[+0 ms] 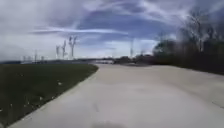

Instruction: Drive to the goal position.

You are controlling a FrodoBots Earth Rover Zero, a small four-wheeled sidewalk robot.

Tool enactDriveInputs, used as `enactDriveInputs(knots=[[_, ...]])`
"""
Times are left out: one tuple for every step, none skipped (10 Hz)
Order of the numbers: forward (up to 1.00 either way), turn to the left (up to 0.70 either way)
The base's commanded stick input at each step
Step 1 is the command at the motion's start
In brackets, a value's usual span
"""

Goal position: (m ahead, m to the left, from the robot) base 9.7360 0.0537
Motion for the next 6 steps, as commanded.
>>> enactDriveInputs(knots=[[1.00,-0.01],[1.00,0.01],[1.00,0.01],[1.00,0.01],[1.00,0.01],[1.00,0.01]])
